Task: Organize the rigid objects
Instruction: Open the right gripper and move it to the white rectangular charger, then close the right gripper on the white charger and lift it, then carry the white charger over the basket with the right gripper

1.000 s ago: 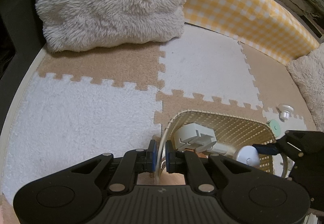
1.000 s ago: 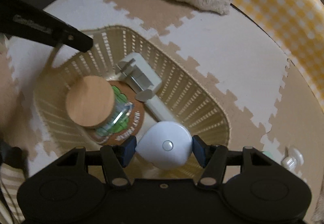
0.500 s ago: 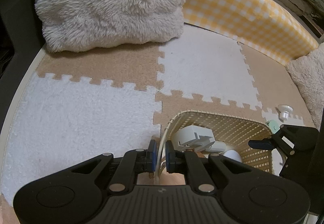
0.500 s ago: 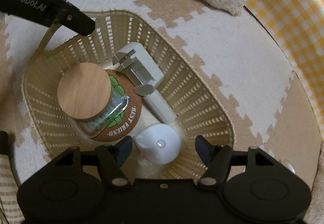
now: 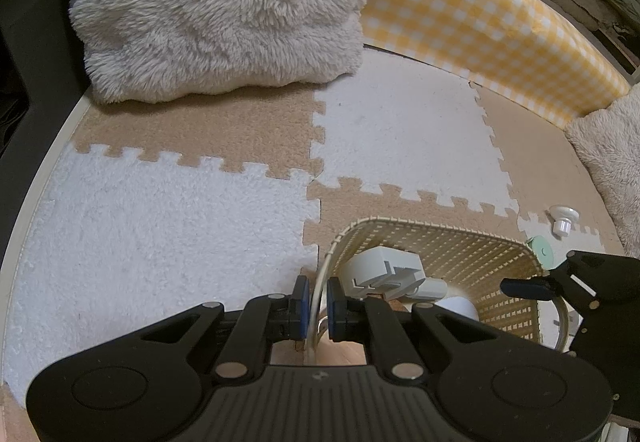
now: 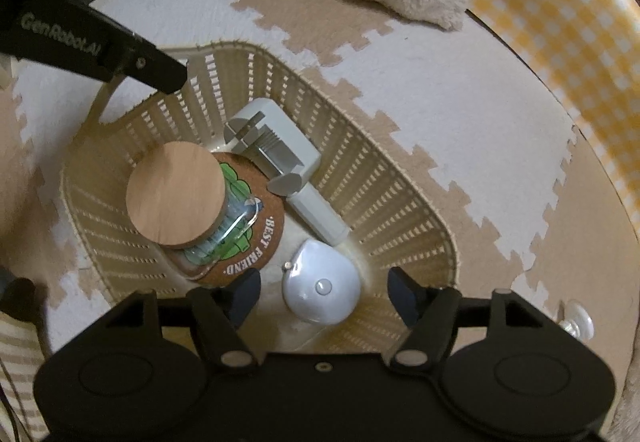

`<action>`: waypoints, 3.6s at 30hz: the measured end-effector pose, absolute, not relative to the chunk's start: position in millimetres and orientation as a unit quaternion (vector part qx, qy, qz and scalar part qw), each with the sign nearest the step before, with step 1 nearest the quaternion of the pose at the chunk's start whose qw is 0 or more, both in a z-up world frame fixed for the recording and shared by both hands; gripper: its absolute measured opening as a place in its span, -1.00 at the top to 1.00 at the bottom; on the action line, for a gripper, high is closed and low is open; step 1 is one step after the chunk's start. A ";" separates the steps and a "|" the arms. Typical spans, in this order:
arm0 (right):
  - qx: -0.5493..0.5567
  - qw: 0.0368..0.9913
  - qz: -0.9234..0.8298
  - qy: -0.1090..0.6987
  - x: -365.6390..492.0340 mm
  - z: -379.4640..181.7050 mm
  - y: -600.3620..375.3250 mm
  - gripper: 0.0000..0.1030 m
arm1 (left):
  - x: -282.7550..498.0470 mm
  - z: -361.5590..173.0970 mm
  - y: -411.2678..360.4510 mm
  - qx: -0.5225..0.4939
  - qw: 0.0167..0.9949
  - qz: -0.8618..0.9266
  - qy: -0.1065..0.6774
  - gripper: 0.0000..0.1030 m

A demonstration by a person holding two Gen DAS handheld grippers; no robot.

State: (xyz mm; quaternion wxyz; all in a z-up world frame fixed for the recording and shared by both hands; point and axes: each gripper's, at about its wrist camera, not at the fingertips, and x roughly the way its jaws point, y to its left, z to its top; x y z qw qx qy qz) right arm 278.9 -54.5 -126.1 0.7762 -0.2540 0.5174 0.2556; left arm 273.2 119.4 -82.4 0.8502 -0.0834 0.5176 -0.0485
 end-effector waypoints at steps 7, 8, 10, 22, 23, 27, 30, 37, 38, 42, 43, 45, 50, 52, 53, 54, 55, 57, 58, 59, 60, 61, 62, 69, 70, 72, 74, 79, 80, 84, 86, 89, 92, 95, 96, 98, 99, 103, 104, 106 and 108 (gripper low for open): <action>-0.228 0.783 0.262 0.515 272.3 -115.5 -62.2 -0.45 | 273.1 -82.7 119.8 -0.084 0.850 -0.049 0.518 0.84; -0.224 0.784 0.264 0.514 270.9 -113.7 -62.9 -0.45 | 273.1 -82.7 119.9 -0.084 0.850 -0.048 0.517 0.84; -0.219 0.788 0.268 0.509 267.5 -108.6 -64.2 -0.46 | 273.1 -82.7 119.8 -0.084 0.850 -0.049 0.518 0.84; -0.169 0.819 0.286 0.468 240.4 -67.3 -82.9 -0.58 | 273.0 -82.6 120.3 -0.083 0.850 -0.048 0.517 0.83; -0.165 0.822 0.286 0.465 237.9 -63.5 -85.2 -0.59 | 273.1 -82.6 120.3 -0.083 0.850 -0.048 0.518 0.83; -0.139 0.836 0.287 0.446 227.9 -47.5 -96.4 -0.72 | 273.0 -82.6 120.9 -0.083 0.850 -0.048 0.517 0.83; -0.120 0.849 0.285 0.428 219.9 -35.9 -106.6 -0.83 | 273.0 -82.6 120.7 -0.083 0.850 -0.048 0.517 0.83; -0.071 0.888 0.255 0.376 210.6 -8.9 -137.6 -1.00 | 273.0 -82.6 120.6 -0.082 0.850 -0.048 0.517 0.83; -0.062 0.893 0.248 0.369 210.7 -6.1 -143.8 -1.00 | 273.0 -82.6 120.7 -0.082 0.850 -0.048 0.518 0.83; -0.041 0.914 0.201 0.349 214.0 -2.6 -169.5 -1.00 | 272.9 -82.7 120.4 -0.083 0.850 -0.048 0.517 0.83; -0.032 0.918 0.187 0.347 215.6 -3.6 -177.3 -1.00 | 272.9 -82.6 120.4 -0.082 0.850 -0.048 0.517 0.83; -0.006 0.927 0.152 0.344 219.7 -8.1 -194.5 -1.00 | 272.9 -82.7 120.4 -0.082 0.850 -0.048 0.517 0.83; 0.034 0.934 0.079 0.346 230.1 -29.9 -229.5 -1.00 | 272.9 -82.5 121.7 -0.082 0.850 -0.048 0.517 0.83; 0.047 0.931 0.051 0.358 234.6 -42.8 -240.8 -1.00 | 272.9 -82.6 121.3 -0.082 0.850 -0.048 0.517 0.83; 0.053 0.929 0.038 0.365 236.0 -49.5 -246.2 -1.00 | 272.9 -82.6 121.3 -0.082 0.850 -0.048 0.517 0.83; 0.060 0.925 0.023 0.373 237.6 -56.8 -252.3 -1.00 | 272.9 -82.6 121.6 -0.082 0.850 -0.048 0.517 0.83; 0.068 0.921 0.008 0.384 240.0 -64.5 -257.7 -1.00 | 272.9 -82.6 121.2 -0.082 0.850 -0.048 0.517 0.83; 0.081 0.912 -0.016 0.402 244.0 -78.8 -266.7 -1.00 | 272.9 -82.6 121.1 -0.082 0.850 -0.048 0.517 0.83; 0.089 0.907 -0.027 0.410 245.9 -86.0 -271.4 -1.00 | 272.9 -82.6 121.1 -0.082 0.850 -0.048 0.517 0.83; 0.095 0.902 -0.036 0.420 247.8 -92.8 -276.1 -1.00 | 272.9 -82.6 121.0 -0.082 0.850 -0.048 0.517 0.83; 0.101 0.896 -0.043 0.430 249.6 -99.2 -281.1 -1.00 | 272.9 -82.7 121.0 -0.082 0.850 -0.048 0.517 0.83; 0.106 0.890 -0.050 0.441 251.3 -105.2 -285.0 -1.00 | 272.9 -82.6 121.0 -0.082 0.850 -0.048 0.517 0.84; 0.112 0.883 -0.054 0.452 254.1 -111.7 -288.0 -1.00 | 272.9 -82.6 121.3 -0.082 0.850 -0.048 0.517 0.83; 0.152 0.838 -0.066 0.519 262.0 -149.7 -306.8 -0.55 | 272.8 -82.6 120.9 -0.082 0.850 -0.047 0.517 0.84; 0.155 0.833 -0.067 0.527 262.2 -154.5 -308.0 -0.46 | 272.8 -82.7 120.8 -0.082 0.850 -0.048 0.517 0.83; 0.152 0.827 -0.067 0.537 261.9 -161.5 -307.8 -0.35 | 272.8 -82.7 120.7 -0.082 0.850 -0.047 0.517 0.83; 0.147 0.823 -0.066 0.545 262.6 -166.1 -306.9 -0.20 | 272.8 -82.7 120.6 -0.082 0.851 -0.048 0.517 0.84; 0.145 0.819 -0.066 0.551 264.4 -171.3 -308.1 -0.07 | 272.8 -82.7 120.5 -0.082 0.851 -0.047 0.517 0.83; 0.147 0.819 -0.065 0.551 265.0 -171.9 -308.9 -0.06 | 272.8 -82.7 120.4 -0.081 0.851 -0.047 0.517 0.84; 0.156 0.818 -0.057 0.550 265.1 -171.3 -309.4 0.08 | 272.8 -82.6 120.9 -0.082 0.850 -0.047 0.517 0.84; 0.152 0.819 -0.056 0.550 264.7 -170.9 -308.2 0.08 | 272.8 -82.6 120.6 -0.081 0.851 -0.047 0.517 0.84; 0.151 0.820 -0.056 0.550 264.2 -170.6 -307.0 0.08 | 272.9 -82.7 120.3 -0.081 0.851 -0.047 0.517 0.84; 0.154 0.821 -0.056 0.547 263.7 -169.5 -307.1 0.09 | 272.8 -82.7 120.2 -0.081 0.851 -0.047 0.517 0.83; 0.160 0.829 -0.054 0.533 261.4 -162.7 -305.9 0.09 | 272.7 -82.4 121.3 -0.082 0.851 -0.047 0.517 0.84; 0.162 0.835 -0.052 0.523 260.5 -158.3 -304.9 0.09 | 272.7 -82.4 121.2 -0.082 0.851 -0.047 0.517 0.83; 0.168 0.845 -0.043 0.505 258.4 -149.1 -302.3 0.09 | 272.6 -82.4 121.6 -0.081 0.851 -0.047 0.517 0.83; 0.172 0.849 -0.039 0.498 257.4 -144.8 -300.3 0.09 | 272.5 -82.4 121.9 -0.081 0.851 -0.047 0.517 0.83; 0.183 0.867 -0.008 0.463 251.2 -122.6 -287.2 0.09 | 272.6 -82.4 121.8 -0.081 0.851 -0.047 0.517 0.83; 0.184 0.872 0.001 0.454 249.4 -115.9 -282.8 0.09 | 272.5 -82.3 122.0 -0.080 0.851 -0.047 0.517 0.83; 0.182 0.881 0.023 0.436 246.2 -101.2 -272.0 0.09 | 272.5 -82.4 121.9 -0.081 0.851 -0.047 0.517 0.83; 0.183 0.887 0.047 0.421 243.0 -86.2 -260.5 0.09 | 272.5 -82.4 121.7 -0.081 0.851 -0.047 0.517 0.83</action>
